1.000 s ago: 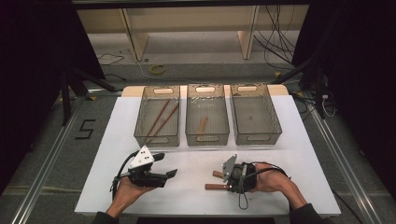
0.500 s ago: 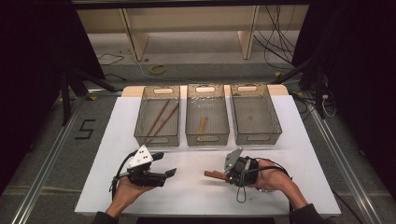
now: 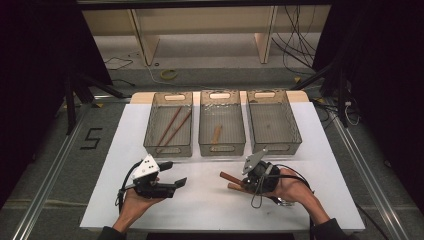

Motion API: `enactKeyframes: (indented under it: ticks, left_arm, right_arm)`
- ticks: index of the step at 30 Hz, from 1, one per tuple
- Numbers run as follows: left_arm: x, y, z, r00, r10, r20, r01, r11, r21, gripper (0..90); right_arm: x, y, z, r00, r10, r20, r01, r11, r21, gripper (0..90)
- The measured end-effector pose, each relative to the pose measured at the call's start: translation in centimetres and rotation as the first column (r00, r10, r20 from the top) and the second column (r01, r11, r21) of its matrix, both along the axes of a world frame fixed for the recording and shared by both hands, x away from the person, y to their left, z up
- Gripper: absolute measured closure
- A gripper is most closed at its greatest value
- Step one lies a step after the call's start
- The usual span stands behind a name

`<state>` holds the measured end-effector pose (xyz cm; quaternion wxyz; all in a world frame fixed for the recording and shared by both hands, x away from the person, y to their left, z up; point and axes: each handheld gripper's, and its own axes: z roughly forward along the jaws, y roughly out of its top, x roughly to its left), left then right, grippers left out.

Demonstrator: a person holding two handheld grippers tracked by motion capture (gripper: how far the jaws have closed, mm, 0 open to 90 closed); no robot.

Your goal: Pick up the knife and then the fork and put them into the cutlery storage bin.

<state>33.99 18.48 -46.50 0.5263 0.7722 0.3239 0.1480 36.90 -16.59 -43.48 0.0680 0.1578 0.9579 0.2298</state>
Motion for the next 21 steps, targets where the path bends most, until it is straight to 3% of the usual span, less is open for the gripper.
enactKeyframes:
  ticks: [12,21]
  left_arm:
    - [-0.3,0.4,0.2,0.9998,0.001,0.018,0.000,0.9988,-0.048,20.0]
    - [-0.5,0.7,0.2,0.9995,0.008,0.032,-0.006,0.9982,-0.059,19.0]
  right_arm:
    - [0.8,-1.2,0.9,0.9959,-0.089,-0.014,0.090,0.991,0.102,77.7]
    - [1.4,-2.7,2.0,0.9884,-0.150,-0.024,0.151,0.968,0.200,77.7]
